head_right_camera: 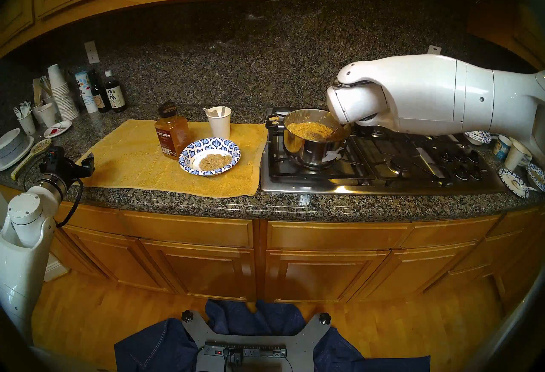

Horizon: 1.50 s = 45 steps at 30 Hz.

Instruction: Scoop oatmeal into bowl, add cinnamon, and put a spoon inside bowl

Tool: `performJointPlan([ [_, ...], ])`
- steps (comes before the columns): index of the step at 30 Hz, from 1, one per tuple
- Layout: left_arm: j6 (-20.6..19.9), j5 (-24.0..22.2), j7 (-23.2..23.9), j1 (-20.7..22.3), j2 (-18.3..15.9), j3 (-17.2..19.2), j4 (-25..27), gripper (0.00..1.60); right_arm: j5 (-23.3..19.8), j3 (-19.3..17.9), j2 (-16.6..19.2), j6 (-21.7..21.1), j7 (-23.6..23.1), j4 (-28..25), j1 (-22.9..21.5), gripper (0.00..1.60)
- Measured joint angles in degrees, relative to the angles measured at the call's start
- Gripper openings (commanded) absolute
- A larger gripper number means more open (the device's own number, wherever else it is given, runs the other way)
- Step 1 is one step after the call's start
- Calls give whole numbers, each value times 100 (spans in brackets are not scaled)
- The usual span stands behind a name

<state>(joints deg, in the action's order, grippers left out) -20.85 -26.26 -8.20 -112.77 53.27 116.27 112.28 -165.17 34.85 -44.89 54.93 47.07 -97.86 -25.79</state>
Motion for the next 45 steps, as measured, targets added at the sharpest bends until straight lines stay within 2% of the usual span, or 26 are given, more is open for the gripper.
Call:
performJointPlan([
  [27, 0, 0, -1, 0, 0, -1, 0, 160, -7, -770, 455, 0, 1, -13, 357, 0],
  [45, 0, -1, -1, 0, -1, 0, 0, 160, 8, -1209, 839, 3, -3, -402, 434, 0],
])
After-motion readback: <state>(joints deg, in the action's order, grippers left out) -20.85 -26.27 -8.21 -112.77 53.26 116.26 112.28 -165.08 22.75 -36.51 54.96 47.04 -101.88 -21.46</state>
